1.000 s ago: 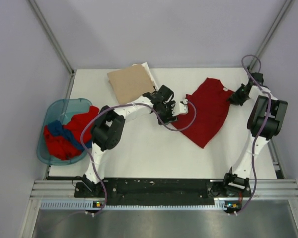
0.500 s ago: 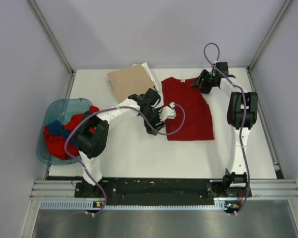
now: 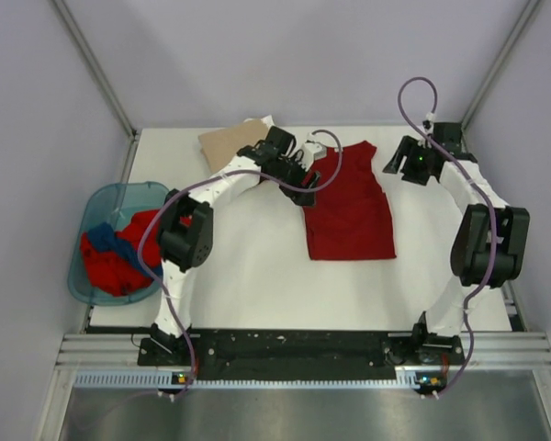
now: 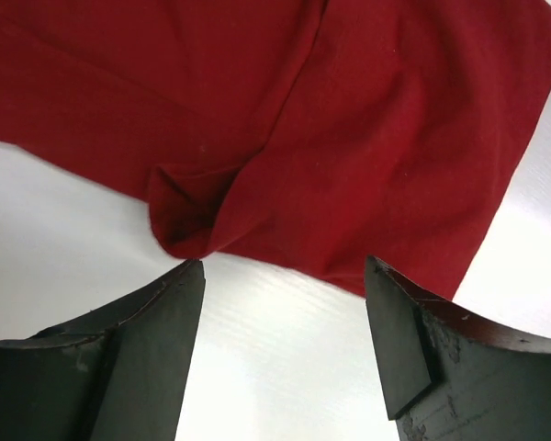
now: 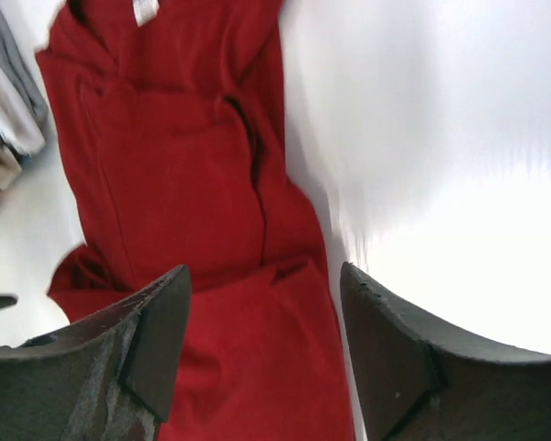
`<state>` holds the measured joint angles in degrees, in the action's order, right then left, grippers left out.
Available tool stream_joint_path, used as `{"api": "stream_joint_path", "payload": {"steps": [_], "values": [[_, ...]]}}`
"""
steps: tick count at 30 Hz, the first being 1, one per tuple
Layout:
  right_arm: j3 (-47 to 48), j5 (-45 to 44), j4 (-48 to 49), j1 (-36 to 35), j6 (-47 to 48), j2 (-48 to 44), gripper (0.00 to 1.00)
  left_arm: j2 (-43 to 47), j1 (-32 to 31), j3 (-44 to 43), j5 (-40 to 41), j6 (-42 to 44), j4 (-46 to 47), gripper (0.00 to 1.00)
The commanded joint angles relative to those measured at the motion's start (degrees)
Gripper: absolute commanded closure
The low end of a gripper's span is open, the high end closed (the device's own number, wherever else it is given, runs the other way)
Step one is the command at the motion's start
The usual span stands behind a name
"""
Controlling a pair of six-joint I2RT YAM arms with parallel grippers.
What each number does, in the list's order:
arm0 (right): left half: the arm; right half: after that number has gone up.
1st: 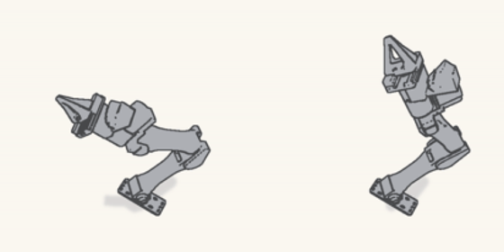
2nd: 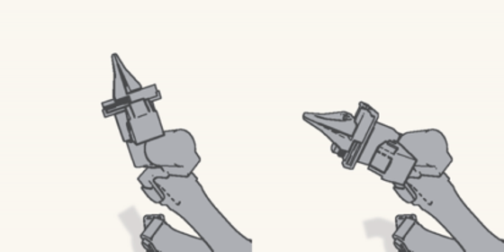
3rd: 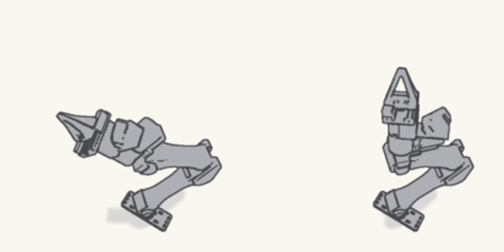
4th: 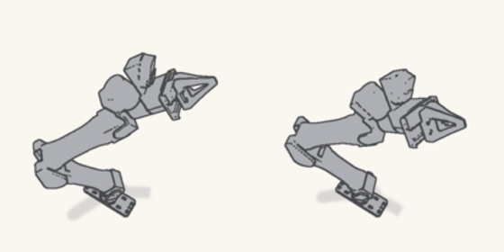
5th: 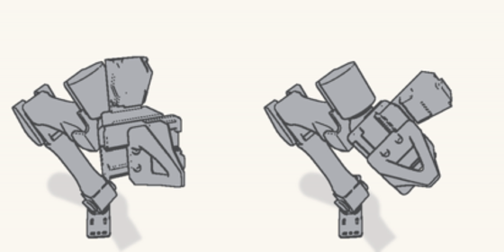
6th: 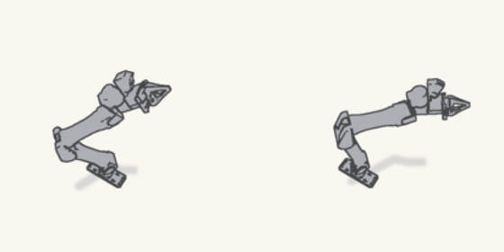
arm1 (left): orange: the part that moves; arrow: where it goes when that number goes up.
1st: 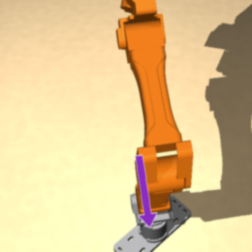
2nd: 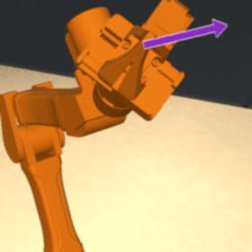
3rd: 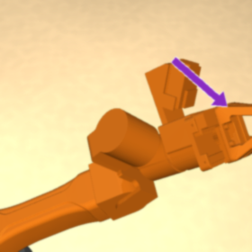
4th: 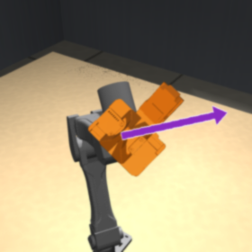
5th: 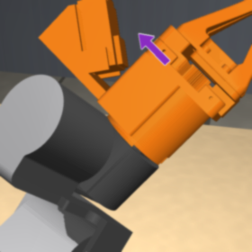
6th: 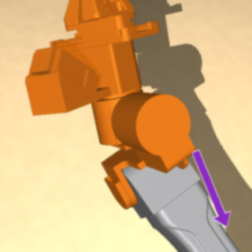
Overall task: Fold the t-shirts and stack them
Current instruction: Rotate the tshirt 45 degrees, then grab one side of the 2/3 rectangular tshirt with both arms
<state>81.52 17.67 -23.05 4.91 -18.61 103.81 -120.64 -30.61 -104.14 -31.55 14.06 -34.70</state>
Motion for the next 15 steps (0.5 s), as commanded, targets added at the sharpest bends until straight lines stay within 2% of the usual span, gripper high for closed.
{"api": "stream_joint_path", "payload": {"steps": [1, 7, 9, 13, 15], "values": [[-8.4, 2.5, -0.7, -0.7, 3.6, -1.9, 0.36, -4.1, -1.0, -3.4, -1.2, -5.2, 2.1, 0.25], [-10.0, 5.1, 1.8, -1.3, 5.8, 1.0, 0.36, -7.4, -1.5, -5.8, 1.9, -6.9, 3.4, 0.25], [-8.9, 5.9, 2.3, -1.7, 6.0, 2.7, 0.39, -8.4, -1.6, -6.9, 2.3, -7.6, 4.1, 0.26], [-7.8, 6.0, 2.7, -1.8, 7.3, 4.6, 0.5, -10.2, -1.6, -8.5, 3.1, -7.6, 3.2, 0.29], [-7.9, 6.2, 2.8, -1.8, 7.2, 5.3, 0.65, -10.7, -1.8, -8.4, 3.1, -7.4, 2.7, 0.33]]}}
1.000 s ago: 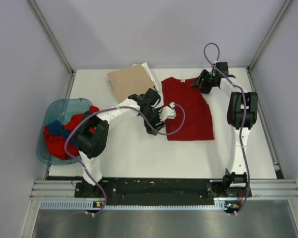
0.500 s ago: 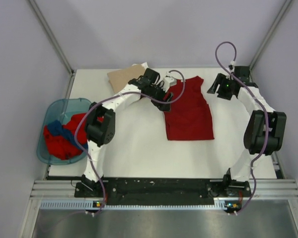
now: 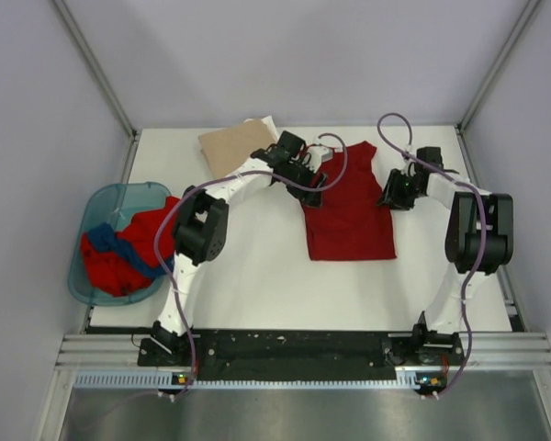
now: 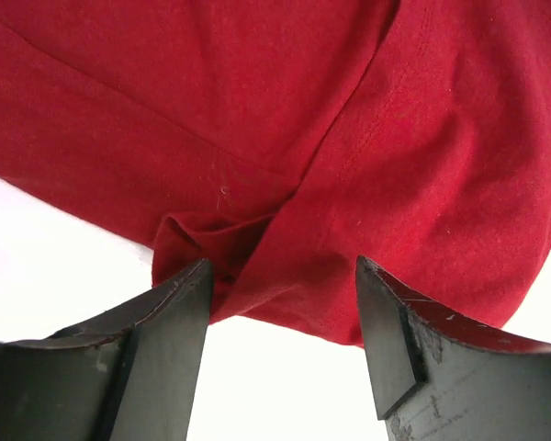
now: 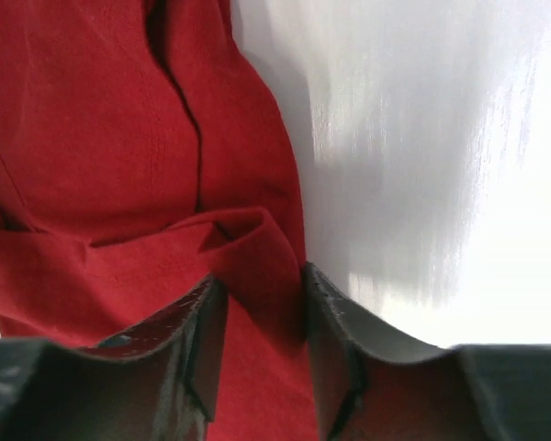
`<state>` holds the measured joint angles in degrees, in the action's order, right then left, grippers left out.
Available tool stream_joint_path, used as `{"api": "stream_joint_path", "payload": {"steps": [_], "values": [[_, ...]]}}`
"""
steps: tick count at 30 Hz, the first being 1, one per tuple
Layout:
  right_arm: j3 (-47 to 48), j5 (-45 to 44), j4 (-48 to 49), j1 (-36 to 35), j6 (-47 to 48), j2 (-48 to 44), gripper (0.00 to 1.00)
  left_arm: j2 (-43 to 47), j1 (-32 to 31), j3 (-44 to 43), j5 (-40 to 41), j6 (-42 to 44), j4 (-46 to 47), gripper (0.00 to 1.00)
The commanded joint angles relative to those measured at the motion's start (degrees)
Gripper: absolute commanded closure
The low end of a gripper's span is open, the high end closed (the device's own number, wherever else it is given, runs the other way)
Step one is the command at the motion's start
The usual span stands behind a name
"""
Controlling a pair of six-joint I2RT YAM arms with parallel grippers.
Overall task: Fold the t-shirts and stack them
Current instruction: Grab one side of the 2/3 rectangular tshirt with both arms
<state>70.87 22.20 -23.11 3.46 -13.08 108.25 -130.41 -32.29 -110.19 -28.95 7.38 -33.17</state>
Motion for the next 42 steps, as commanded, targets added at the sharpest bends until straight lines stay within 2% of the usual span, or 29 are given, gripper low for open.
{"api": "stream_joint_path", "payload": {"steps": [1, 3, 4, 10, 14, 18, 22, 25, 28, 30, 33, 35, 38, 42], "values": [[3.0, 1.9, 3.0, -0.3, 1.7, 1.2, 0.75, -1.2, -0.1, -2.2, 0.2, -0.6, 0.8, 0.37], [2.6, 1.8, 3.0, -0.4, 1.7, 0.7, 0.86, -1.7, -0.3, -2.4, -0.8, 0.0, 0.0, 0.42], [2.5, 1.6, 3.0, -0.4, 1.8, 0.2, 0.88, -2.0, -0.4, -2.7, -1.4, 0.5, -0.7, 0.45], [1.6, 1.4, 3.0, -0.4, 1.9, -3.3, 0.92, -3.7, -1.3, -5.5, 0.0, 2.5, -4.5, 0.59], [0.9, 1.9, 3.0, -0.6, 1.8, -4.4, 0.98, -3.7, -1.3, -7.1, -2.6, 2.0, -4.0, 0.99], [-0.5, -0.2, 1.8, -0.6, 2.0, -7.6, 1.0, -0.4, -1.5, -6.9, -7.7, 3.3, -3.4, 1.0], [-1.7, 2.1, 1.4, -0.7, 2.5, -10.9, 0.98, 5.2, -2.1, -4.3, -17.6, 7.4, -2.7, 1.0], [-2.1, 3.1, 1.4, -0.7, 3.4, -11.9, 0.98, 6.7, -2.2, -3.6, -26.0, 9.0, -3.0, 1.0], [-2.1, 3.3, 1.5, -0.8, 4.3, -12.0, 0.98, 7.0, -1.7, -4.2, -30.5, 11.1, -3.6, 1.0], [-1.8, 3.8, 1.6, -0.8, 4.6, -11.0, 0.96, 6.7, -0.7, -3.4, -30.2, 9.0, -1.0, 1.0], [-0.8, 4.3, 1.6, -0.8, 4.2, -8.3, 0.94, 3.5, 2.9, -2.8, -28.7, 1.3, 5.6, 1.0], [-0.7, 3.3, 1.8, -0.7, 4.1, -6.8, 0.93, -1.1, 4.6, -7.2, -25.0, 0.2, 3.2, 1.0], [-0.1, 1.7, 2.4, -0.4, 4.3, -5.0, 0.89, -8.8, 5.4, -16.6, -22.3, 0.5, -6.4, 1.0], [0.7, 0.9, 3.2, -0.3, 4.2, -2.9, 0.79, -11.3, 5.4, -16.6, -19.1, -1.0, -7.7, 1.0]]}}
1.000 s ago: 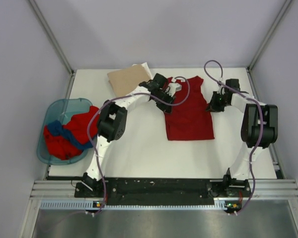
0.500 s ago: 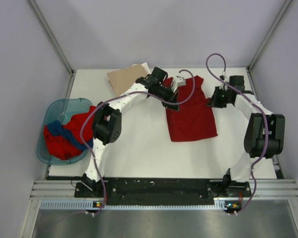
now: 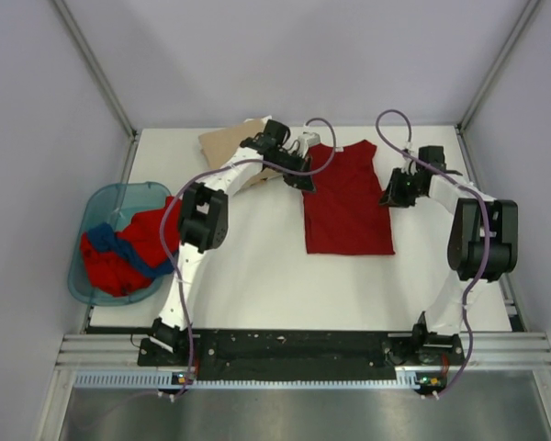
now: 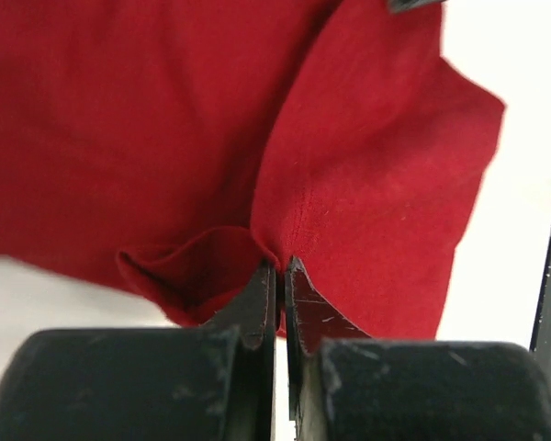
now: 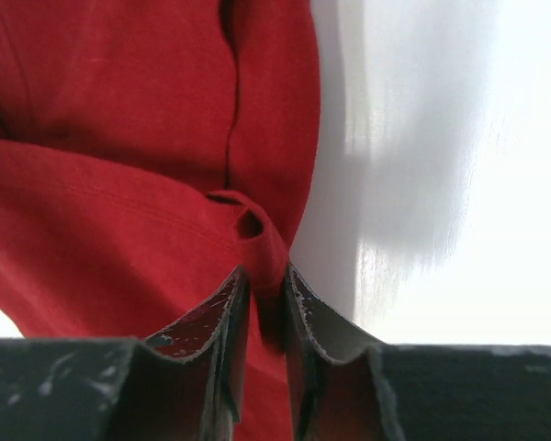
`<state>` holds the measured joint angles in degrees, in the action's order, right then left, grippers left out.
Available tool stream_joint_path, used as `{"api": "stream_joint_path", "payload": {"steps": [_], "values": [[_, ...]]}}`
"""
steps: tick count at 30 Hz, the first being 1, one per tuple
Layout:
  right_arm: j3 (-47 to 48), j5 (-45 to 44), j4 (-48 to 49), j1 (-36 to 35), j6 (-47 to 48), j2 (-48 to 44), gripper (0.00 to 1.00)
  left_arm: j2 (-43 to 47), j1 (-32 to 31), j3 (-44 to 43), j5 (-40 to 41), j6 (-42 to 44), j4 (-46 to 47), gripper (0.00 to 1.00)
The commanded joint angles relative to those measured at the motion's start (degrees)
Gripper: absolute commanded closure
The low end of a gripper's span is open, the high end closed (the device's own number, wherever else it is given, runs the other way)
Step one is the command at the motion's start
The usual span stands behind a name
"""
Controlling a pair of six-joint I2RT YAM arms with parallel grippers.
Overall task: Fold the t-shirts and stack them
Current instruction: Grab one side of the 2/3 rectangular tshirt with both arms
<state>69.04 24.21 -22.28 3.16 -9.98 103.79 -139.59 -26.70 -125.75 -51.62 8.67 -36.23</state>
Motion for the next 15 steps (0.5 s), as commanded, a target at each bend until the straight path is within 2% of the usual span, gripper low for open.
{"api": "stream_joint_path", "payload": {"steps": [1, 4, 11, 13, 15], "values": [[2.9, -1.4, 2.4, 0.0, 1.1, 2.1, 0.74, -2.2, -0.2, -0.5, 4.8, -2.6, -4.5, 0.99], [3.6, -3.6, 2.5, 0.3, 0.8, 2.5, 0.67, -2.5, 0.2, -0.5, 8.0, -3.3, -5.7, 0.96], [5.4, -1.7, 5.2, 0.9, -0.5, 3.5, 0.66, -2.0, 0.1, -0.5, 12.4, -3.3, -6.4, 0.86], [6.0, -0.1, 5.4, 0.9, -0.5, 4.6, 0.69, -1.9, 0.0, -0.5, 12.3, -3.2, -6.0, 0.83], [6.6, 0.8, 5.3, 0.9, -0.6, 5.5, 0.82, -1.8, -0.4, -0.6, 12.2, -2.9, -5.8, 0.84]]}}
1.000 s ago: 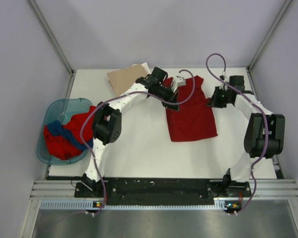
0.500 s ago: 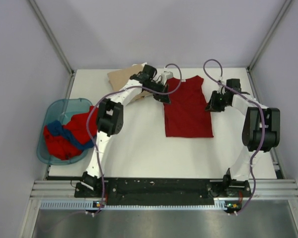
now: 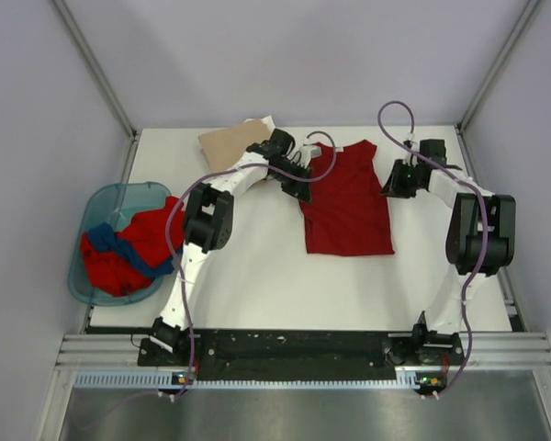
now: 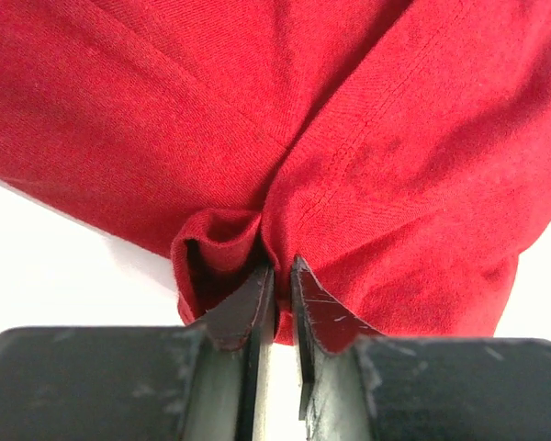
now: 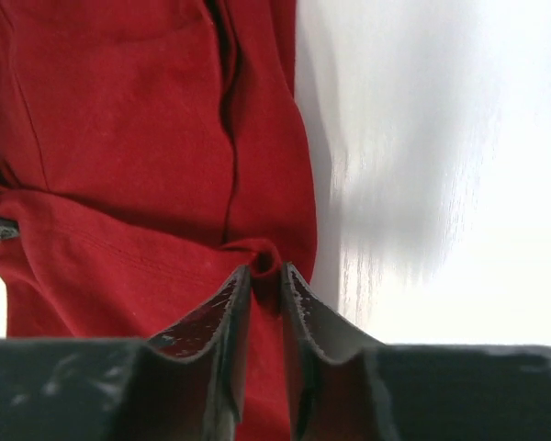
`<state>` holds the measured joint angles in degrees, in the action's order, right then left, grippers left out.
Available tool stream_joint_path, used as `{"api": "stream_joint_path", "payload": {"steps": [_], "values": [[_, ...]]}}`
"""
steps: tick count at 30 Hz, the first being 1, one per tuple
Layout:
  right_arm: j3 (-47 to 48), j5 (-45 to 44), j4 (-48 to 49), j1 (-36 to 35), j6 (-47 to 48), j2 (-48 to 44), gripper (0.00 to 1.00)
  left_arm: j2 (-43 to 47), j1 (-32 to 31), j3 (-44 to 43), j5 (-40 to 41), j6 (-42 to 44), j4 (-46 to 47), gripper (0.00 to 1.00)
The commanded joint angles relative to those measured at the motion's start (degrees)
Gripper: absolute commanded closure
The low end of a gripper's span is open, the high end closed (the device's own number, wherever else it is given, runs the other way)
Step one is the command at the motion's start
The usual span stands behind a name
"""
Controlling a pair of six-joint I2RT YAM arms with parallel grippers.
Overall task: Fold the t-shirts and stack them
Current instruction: Grab one side of the 2/3 rectangular tshirt with both arms
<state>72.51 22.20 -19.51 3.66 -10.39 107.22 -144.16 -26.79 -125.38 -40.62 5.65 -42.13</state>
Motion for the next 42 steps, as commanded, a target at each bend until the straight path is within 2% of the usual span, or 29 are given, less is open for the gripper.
{"api": "stream_joint_path", "payload": {"steps": [1, 2, 3, 5, 10, 14, 16, 19, 25, 29, 31, 35, 36, 40, 42], "values": [[3.3, 2.8, 2.5, 0.4, -0.2, 2.2, 0.9, 2.8, -0.4, -1.1, 1.1, 0.6, 0.2, 0.86], [3.0, 2.8, 2.4, 0.4, 0.1, 2.0, 0.97, 2.9, -0.6, -1.1, 0.5, 0.9, 0.3, 0.9], [2.8, 2.8, 2.2, 0.4, 0.3, 1.5, 1.0, 3.6, -0.9, -1.1, 0.0, 1.6, 0.3, 0.94], [1.8, 2.9, 2.2, 0.4, 0.8, -0.2, 1.0, 5.6, -1.8, -0.7, -1.9, 3.9, 0.4, 1.0], [-3.5, 6.3, 3.5, 0.4, 1.8, -8.9, 1.0, 13.0, -4.1, 4.2, -7.5, 9.6, 1.3, 1.0], [-11.3, 14.4, 11.2, 0.6, 2.4, -18.1, 1.0, 18.4, -4.2, 9.6, -14.9, 11.6, 3.1, 1.0], [-14.2, 17.4, 16.6, 1.1, 0.2, -19.8, 1.0, 19.6, -4.2, 11.2, -16.0, 11.5, 4.9, 1.0], [-14.2, 19.6, 21.4, 2.6, -2.9, -16.7, 1.0, 18.0, -3.9, 10.0, -14.8, 10.3, 7.4, 1.0], [-8.9, 21.3, 24.9, 5.0, -9.3, -5.6, 1.0, 7.7, -1.3, 0.1, -9.3, 0.3, 8.3, 1.0], [-7.1, 20.8, 24.4, 5.0, -9.4, -1.2, 1.0, 4.1, -0.3, -1.4, -4.6, -0.2, 4.5, 1.0], [-6.0, 19.6, 23.0, 5.0, -8.9, 0.4, 1.0, 3.4, -0.2, -1.4, -1.8, -0.5, 3.1, 0.96], [-4.0, 16.8, 21.0, 5.0, -8.2, 2.8, 0.99, 2.6, -0.3, -2.0, 2.1, -1.7, 1.9, 0.82], [-3.4, 15.2, 20.4, 5.0, -8.3, 3.0, 0.95, 2.6, -0.1, -2.1, 3.3, -1.9, 2.0, 0.77], [-0.5, 9.3, 13.9, 5.0, -6.1, 2.0, 0.68, 2.8, -0.3, -4.8, 8.4, -1.1, 2.4, 0.55], [0.3, 7.2, 10.9, 5.0, -4.2, -0.4, 0.59, 4.1, -0.3, -5.8, 9.9, 0.3, 3.4, 0.45]]}}
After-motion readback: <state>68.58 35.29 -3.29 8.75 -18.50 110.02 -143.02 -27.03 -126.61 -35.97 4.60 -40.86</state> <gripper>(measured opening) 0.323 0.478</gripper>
